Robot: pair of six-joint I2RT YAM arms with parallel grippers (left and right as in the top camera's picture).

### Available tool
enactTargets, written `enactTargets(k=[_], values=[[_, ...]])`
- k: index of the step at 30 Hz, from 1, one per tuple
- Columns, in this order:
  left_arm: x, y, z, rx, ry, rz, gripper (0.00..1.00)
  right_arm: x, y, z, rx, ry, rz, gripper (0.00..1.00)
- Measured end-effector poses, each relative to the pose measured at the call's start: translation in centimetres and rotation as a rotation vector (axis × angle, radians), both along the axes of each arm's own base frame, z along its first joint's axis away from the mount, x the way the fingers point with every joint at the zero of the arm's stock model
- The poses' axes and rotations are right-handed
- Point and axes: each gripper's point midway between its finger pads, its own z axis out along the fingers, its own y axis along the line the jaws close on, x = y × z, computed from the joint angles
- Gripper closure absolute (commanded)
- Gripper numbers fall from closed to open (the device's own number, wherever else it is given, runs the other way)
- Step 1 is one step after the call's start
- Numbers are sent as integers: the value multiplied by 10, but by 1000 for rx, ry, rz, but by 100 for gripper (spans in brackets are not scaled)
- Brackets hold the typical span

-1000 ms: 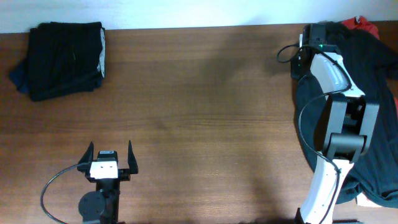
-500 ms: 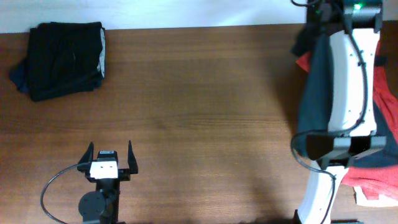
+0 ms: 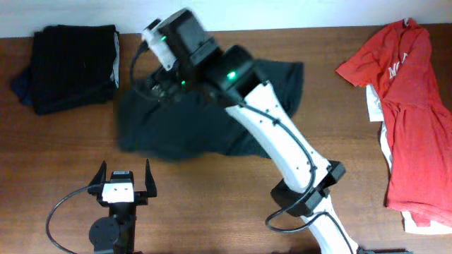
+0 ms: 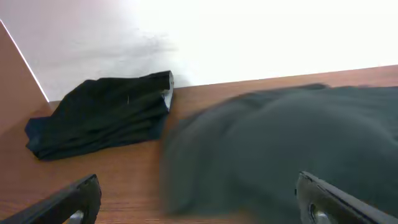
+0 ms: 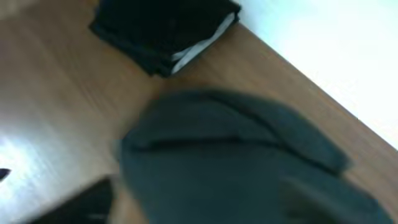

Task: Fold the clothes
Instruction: 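Lift and drag the dark green shirt leftward onto the open table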

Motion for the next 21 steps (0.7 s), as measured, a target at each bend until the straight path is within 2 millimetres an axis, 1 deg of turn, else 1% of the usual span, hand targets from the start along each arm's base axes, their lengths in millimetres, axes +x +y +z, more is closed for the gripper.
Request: enactTargets(k=[1,2,3,5,7,8,9,10,11,12,13,14,15,17,19,21], values=[[0,0,0,0,0,0,1,4,-7,2,-30,-30,-43,1],[0,0,0,0,0,0,1,9,-19,4,-54,-45,-89,1],[0,0,0,0,0,0,1,13,-36,7,-78,-47,-149,1],[0,0,0,0,0,0,1,19,-75,11,-117,-31,-270,1],[0,0,0,0,0,0,1,26,-127,15,-150,4,-405,1],[0,0,0,0,0,0,1,27,-156,14,-178,34,-470,1],[0,0,0,0,0,0,1,19,-186,3,-244,103,-525,1],[0,0,0,0,0,0,1,28,-208,1,-246,120,-580,1],[0,0,0,0,0,0,1,31,-220,-6,-248,154,-603,1],[0,0,0,0,0,0,1,34,-235,-20,-254,217,-629,1],[0,0,0,0,0,0,1,37,-246,-34,-257,273,-653,1],[0,0,0,0,0,0,1,38,-260,-52,-256,353,-684,1],[0,0,0,0,0,0,1,37,-275,-74,-238,461,-712,1],[0,0,0,0,0,0,1,35,-287,-90,-220,545,-735,1],[0,0,0,0,0,0,1,28,-290,-109,-227,630,-739,1],[0,0,0,0,0,0,1,15,-284,-134,-270,716,-716,1]])
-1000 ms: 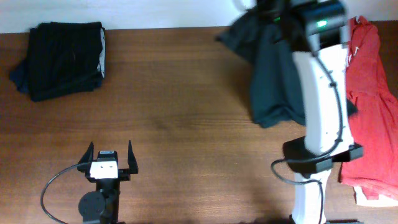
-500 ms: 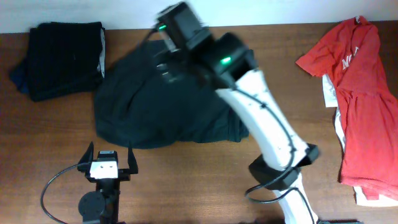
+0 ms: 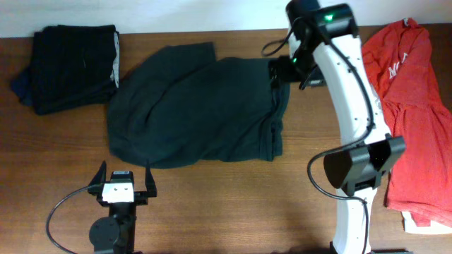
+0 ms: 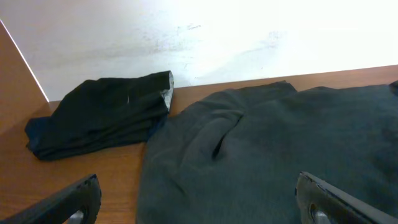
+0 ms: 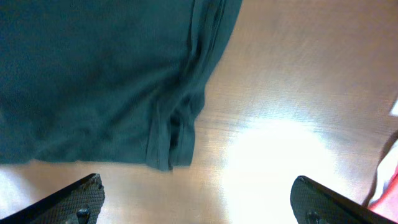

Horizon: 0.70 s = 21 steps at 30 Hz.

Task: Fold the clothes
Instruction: 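Lift and drag the dark green shirt leftward onto the open table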

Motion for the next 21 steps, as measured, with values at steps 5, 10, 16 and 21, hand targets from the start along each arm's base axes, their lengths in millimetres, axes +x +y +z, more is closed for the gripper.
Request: enactTargets(k=[5,10,16,21], values=[[0,0,0,0,0,0,1,-62,19,-75,-65,303,88,1],[0,0,0,0,0,0,1,-69,35,-128,-54,306,140,1],[0,0,0,0,0,0,1,-70,35,-170,-27,283,133,51],[0,0,0,0,0,0,1,-72,14,-185,-12,305,77,77]])
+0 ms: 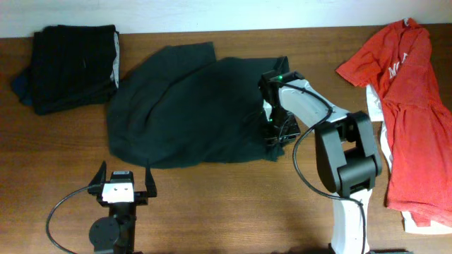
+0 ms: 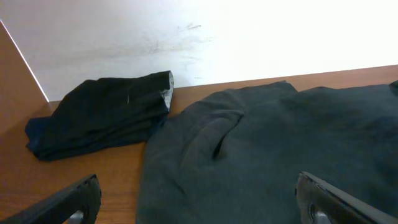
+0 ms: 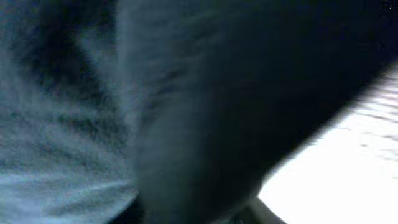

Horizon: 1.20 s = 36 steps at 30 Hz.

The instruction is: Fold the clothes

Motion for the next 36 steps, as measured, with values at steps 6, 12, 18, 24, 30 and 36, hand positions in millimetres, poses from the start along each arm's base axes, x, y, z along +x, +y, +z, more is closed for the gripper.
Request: enactTargets(k=[6,12,18,24,30,36], values=[[0,0,0,0,0,0,1,8,-31,32,-4,36,-82,96],[0,0,0,0,0,0,1,71,-39,149,52,-274,-73,96],[0,0,0,0,0,0,1,161,-48,189,84,-672,-89,3],[0,0,0,0,0,0,1,131,-91,157,-48,-495,-180,1],[0,0,0,0,0,0,1,55,-130,100,97,-127,-318,5],[0,0,0,0,0,0,1,53,-83,21,213,-146,-194,7]])
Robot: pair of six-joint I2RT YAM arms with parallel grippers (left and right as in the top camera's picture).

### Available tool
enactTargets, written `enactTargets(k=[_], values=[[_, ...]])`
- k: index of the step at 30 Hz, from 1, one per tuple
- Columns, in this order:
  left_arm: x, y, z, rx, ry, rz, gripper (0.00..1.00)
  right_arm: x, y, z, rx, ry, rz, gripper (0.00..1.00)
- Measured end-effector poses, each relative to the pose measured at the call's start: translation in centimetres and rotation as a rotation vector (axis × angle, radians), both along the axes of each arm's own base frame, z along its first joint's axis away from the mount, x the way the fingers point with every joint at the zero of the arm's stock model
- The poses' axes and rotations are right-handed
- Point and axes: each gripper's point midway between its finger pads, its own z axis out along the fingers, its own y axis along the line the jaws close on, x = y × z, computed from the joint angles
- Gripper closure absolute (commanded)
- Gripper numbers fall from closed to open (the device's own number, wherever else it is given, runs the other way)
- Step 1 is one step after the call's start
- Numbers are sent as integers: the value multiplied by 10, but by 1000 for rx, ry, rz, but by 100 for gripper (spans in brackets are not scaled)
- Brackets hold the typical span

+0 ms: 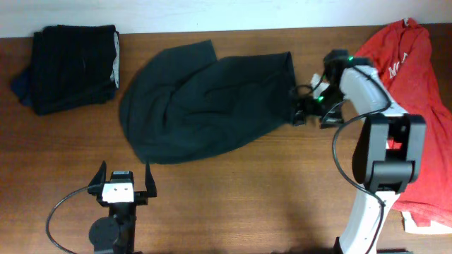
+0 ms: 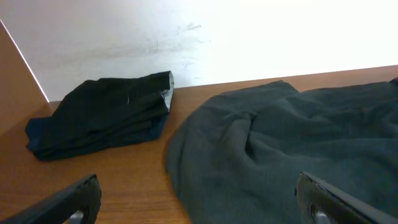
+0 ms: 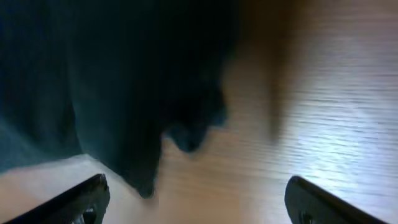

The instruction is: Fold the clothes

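Observation:
A dark green garment [image 1: 205, 106] lies loosely spread and wrinkled across the middle of the table; it also shows in the left wrist view [image 2: 292, 143]. My right gripper [image 1: 308, 113] is just off its right edge, open, with bare wood between the fingers [image 3: 196, 190]. The garment's hem [image 3: 112, 81] fills the upper left of the blurred right wrist view. My left gripper [image 1: 125, 173] sits open near the front edge, below the garment's lower left, with nothing held [image 2: 198, 186].
A folded black garment [image 1: 70, 67] lies at the back left corner, also in the left wrist view [image 2: 99, 118]. A red shirt [image 1: 409, 106] is draped at the right edge over a white piece [image 1: 373, 106]. A pale wall runs behind the table.
My right gripper was pressed into the garment's lower right hem; now it is open beside the right edge, higher up. The garment has shifted right and its lower right corner has drawn in.
First my right arm reached across to the back left with the green garment bunched and blurred under it. Then the garment lay spread and the gripper was open at the back right. It then sat on the right hem, and now is off the cloth. The left arm stayed parked.

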Motion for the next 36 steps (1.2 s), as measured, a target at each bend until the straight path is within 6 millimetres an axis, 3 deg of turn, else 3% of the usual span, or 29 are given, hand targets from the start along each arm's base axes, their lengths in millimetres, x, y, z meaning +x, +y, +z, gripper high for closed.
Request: enactTargets(k=[3,8,9,11,13,16,18,20,22,23,24,27,29,33,36], values=[[0,0,0,0,0,0,1,17,20,-12,5,-120,57,15],[0,0,0,0,0,0,1,37,21,-16,-43,-232,82,87],[0,0,0,0,0,0,1,36,19,-17,-50,-227,83,96],[0,0,0,0,0,0,1,28,17,-17,-62,-187,86,96],[0,0,0,0,0,0,1,14,14,-3,-74,-84,88,96],[0,0,0,0,1,1,1,6,12,55,-87,-5,92,96],[0,0,0,0,0,0,1,0,11,108,-90,13,93,89],[0,0,0,0,0,0,1,9,9,162,-102,-95,91,87],[0,0,0,0,1,0,1,28,6,191,-129,-232,83,87],[0,0,0,0,0,0,1,35,5,197,-138,-273,81,71],[0,0,0,0,0,0,1,44,4,200,-145,-311,77,29],[0,0,0,0,0,0,1,71,2,196,-157,-402,67,1],[0,0,0,0,0,0,1,76,2,185,-162,-396,73,1],[0,0,0,0,0,0,1,71,-1,141,-177,-283,79,1],[0,0,0,0,0,0,1,76,-21,117,-257,-259,28,1]])
